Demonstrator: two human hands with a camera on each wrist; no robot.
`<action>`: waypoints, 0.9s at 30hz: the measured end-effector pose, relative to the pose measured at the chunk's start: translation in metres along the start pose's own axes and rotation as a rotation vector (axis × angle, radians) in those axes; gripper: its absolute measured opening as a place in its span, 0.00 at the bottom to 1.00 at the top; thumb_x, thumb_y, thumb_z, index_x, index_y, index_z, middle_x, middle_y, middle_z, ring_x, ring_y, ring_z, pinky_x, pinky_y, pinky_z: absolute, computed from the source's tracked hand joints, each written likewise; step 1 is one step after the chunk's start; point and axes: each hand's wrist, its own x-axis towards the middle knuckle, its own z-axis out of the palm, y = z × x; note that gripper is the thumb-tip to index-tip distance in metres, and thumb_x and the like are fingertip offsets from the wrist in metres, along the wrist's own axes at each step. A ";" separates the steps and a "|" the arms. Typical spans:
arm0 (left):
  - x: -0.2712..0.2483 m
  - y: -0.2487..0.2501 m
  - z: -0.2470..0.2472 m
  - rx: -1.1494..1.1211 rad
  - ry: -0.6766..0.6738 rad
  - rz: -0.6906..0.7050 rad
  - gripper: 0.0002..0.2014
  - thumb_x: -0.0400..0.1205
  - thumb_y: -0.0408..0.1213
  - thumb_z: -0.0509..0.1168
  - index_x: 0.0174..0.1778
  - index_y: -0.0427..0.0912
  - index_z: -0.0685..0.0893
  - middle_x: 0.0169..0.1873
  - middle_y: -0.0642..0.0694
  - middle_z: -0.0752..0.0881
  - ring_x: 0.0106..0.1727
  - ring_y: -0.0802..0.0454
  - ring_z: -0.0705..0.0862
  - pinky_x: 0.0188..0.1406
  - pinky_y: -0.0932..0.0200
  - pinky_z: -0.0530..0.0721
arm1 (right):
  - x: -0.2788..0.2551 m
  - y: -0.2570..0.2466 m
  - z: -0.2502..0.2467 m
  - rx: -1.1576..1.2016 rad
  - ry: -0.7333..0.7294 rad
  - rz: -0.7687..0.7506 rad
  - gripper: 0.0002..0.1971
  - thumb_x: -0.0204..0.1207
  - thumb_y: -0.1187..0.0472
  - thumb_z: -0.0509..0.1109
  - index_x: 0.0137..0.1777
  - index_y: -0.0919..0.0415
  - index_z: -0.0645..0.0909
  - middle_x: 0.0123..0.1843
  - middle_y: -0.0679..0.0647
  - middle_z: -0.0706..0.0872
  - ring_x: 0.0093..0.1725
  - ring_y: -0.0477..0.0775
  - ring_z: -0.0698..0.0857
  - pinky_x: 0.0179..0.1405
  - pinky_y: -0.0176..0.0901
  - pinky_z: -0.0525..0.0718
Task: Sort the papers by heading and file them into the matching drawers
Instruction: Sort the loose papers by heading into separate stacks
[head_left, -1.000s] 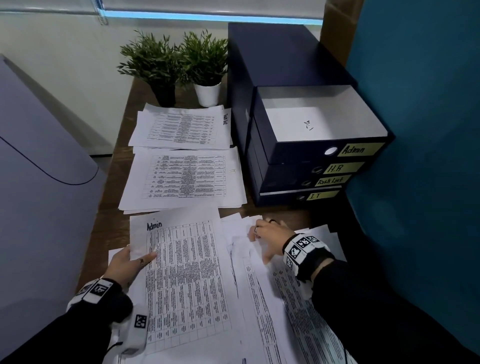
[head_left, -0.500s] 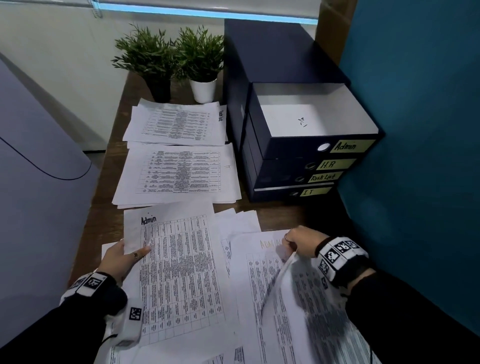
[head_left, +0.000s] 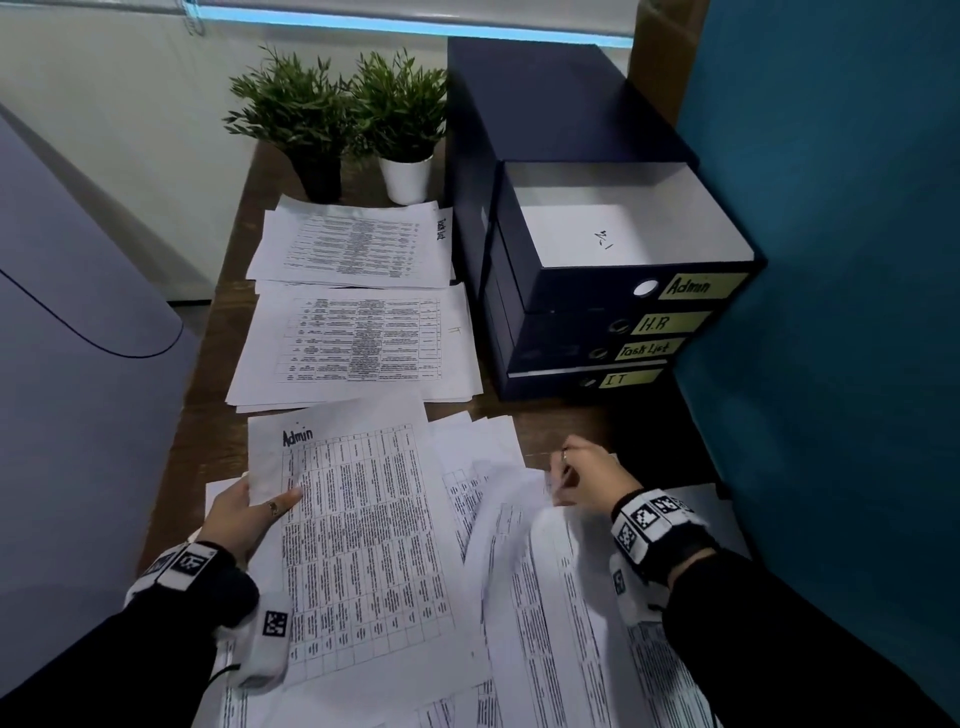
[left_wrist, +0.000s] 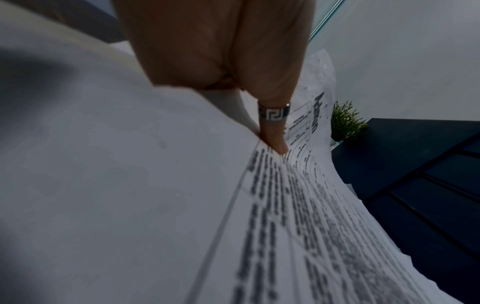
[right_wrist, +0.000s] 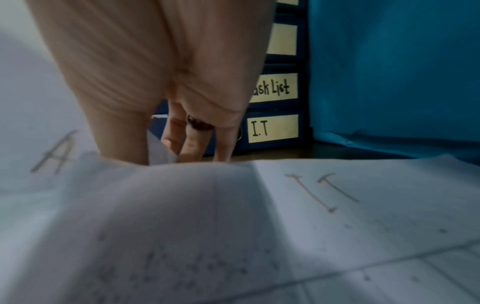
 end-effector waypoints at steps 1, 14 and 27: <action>0.000 0.000 0.000 0.003 0.001 0.001 0.22 0.73 0.27 0.72 0.63 0.37 0.78 0.59 0.38 0.84 0.61 0.42 0.82 0.72 0.42 0.71 | -0.003 0.001 0.000 0.220 0.060 0.030 0.12 0.70 0.72 0.62 0.28 0.59 0.73 0.35 0.54 0.81 0.46 0.57 0.81 0.43 0.31 0.75; -0.001 0.001 0.000 -0.010 -0.018 -0.014 0.22 0.73 0.29 0.73 0.63 0.37 0.79 0.56 0.41 0.85 0.59 0.44 0.82 0.69 0.47 0.73 | -0.007 0.010 0.001 -0.307 -0.063 -0.163 0.13 0.68 0.66 0.71 0.28 0.47 0.77 0.65 0.44 0.81 0.67 0.48 0.71 0.71 0.52 0.67; -0.048 0.056 0.010 0.010 -0.066 0.329 0.16 0.85 0.29 0.53 0.65 0.46 0.77 0.69 0.40 0.77 0.73 0.46 0.71 0.73 0.55 0.64 | 0.005 -0.160 -0.018 -0.240 0.316 -0.689 0.12 0.80 0.52 0.62 0.53 0.54 0.85 0.55 0.45 0.88 0.57 0.47 0.81 0.66 0.43 0.56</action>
